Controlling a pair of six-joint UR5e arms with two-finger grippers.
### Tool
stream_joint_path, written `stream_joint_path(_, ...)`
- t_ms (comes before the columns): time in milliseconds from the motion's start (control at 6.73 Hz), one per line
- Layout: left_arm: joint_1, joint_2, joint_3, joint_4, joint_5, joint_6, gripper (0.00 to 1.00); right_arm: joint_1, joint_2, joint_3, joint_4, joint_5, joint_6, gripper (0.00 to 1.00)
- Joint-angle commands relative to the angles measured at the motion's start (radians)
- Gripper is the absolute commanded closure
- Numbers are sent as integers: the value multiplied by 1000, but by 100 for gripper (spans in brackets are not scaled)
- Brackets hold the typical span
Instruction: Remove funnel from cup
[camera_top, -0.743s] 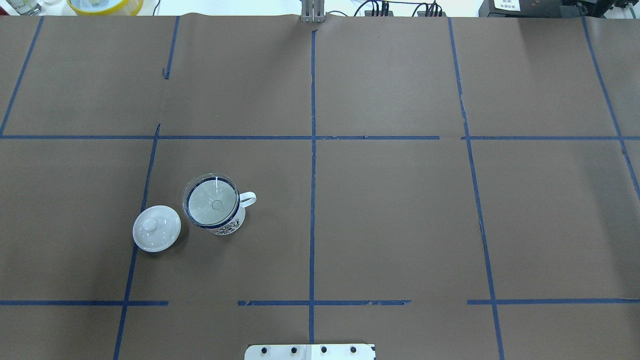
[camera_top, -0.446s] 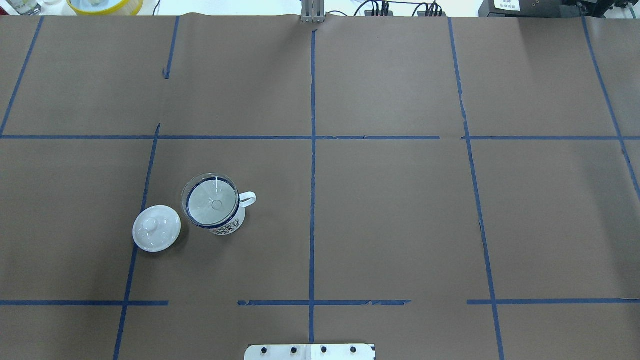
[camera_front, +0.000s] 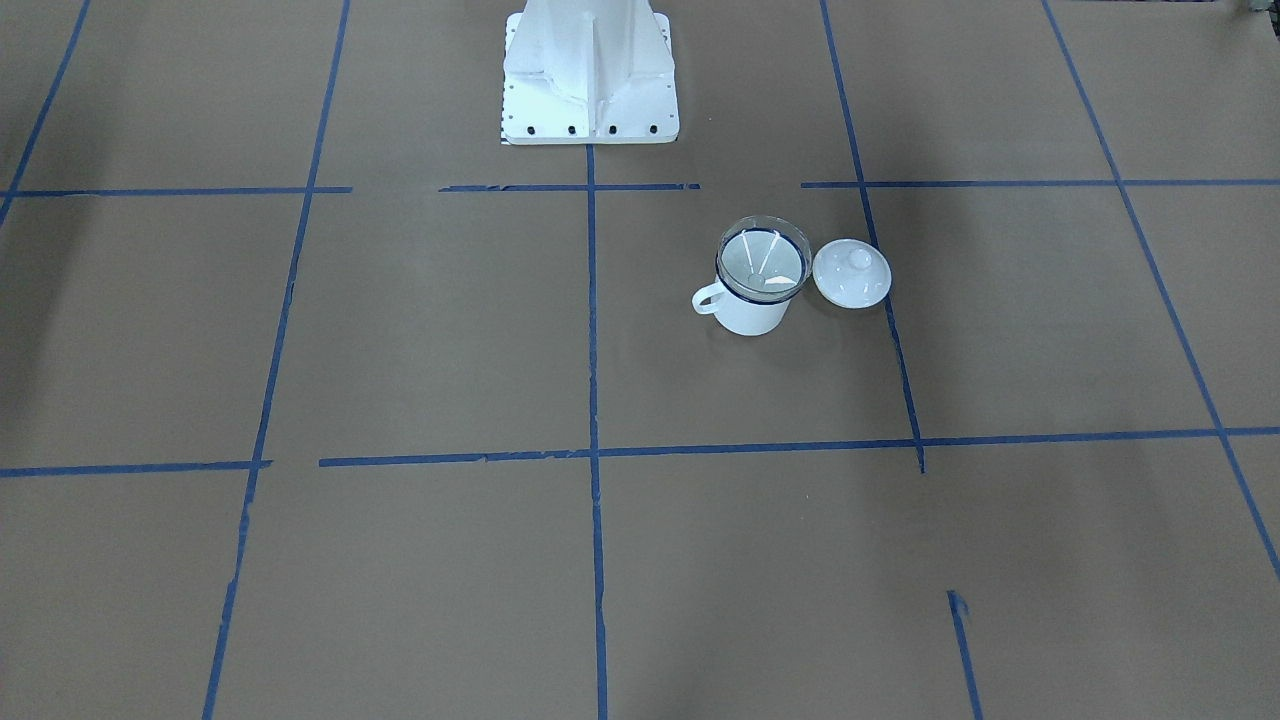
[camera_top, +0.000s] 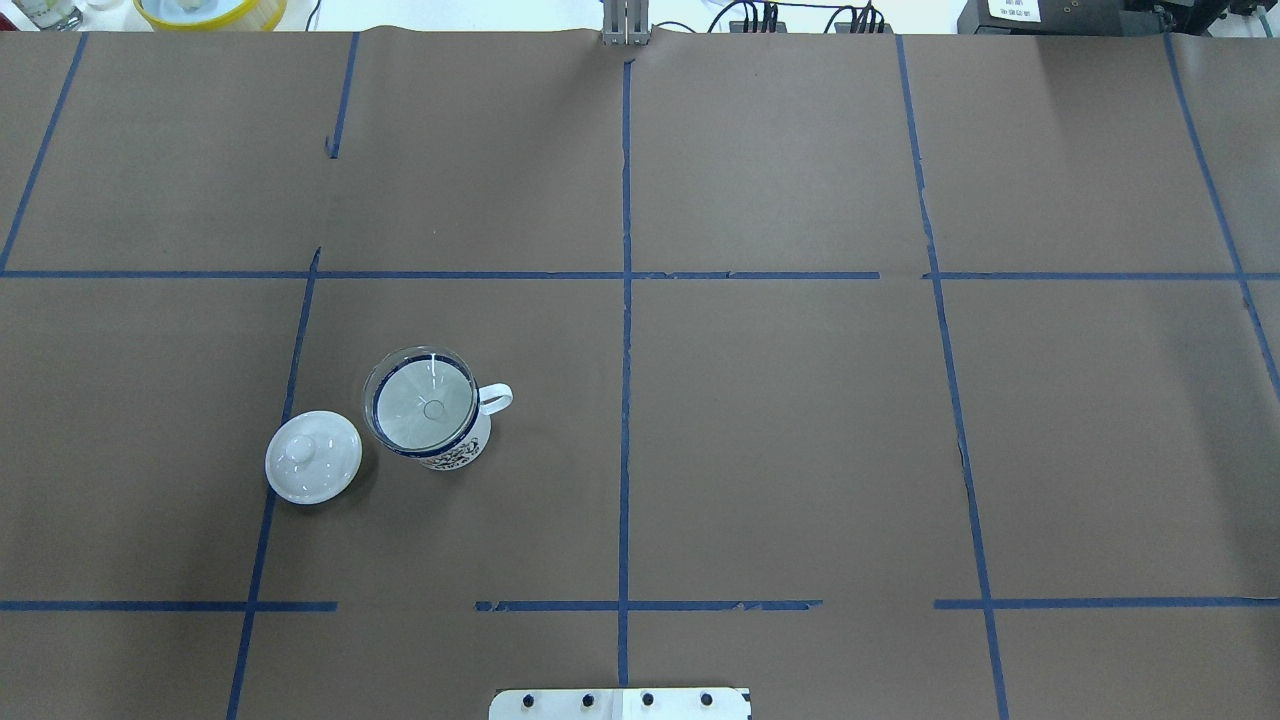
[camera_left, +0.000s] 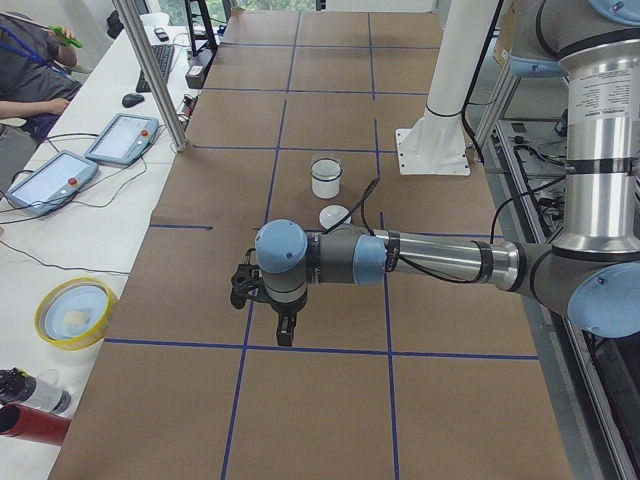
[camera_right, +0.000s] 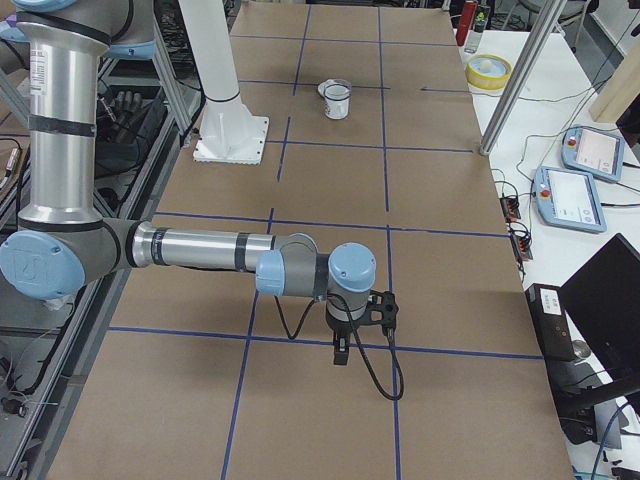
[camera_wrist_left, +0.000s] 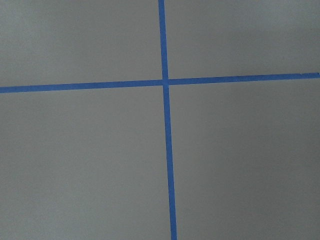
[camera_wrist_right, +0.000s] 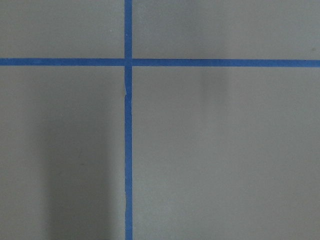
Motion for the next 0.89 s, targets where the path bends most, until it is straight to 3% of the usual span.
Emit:
stream_joint_path(0, -1, -2, -21, 0, -7, -4, 0, 0, 0, -1, 0, 0, 0, 0)
stream_joint_path(297, -2, -6, -79, -2, -3, -3, 0, 0, 0, 0, 0, 0, 0, 0)
stream_joint_path(743, -68, -111, -62, -41, 55, -1, 0, 0, 0, 0, 0, 0, 0, 0)
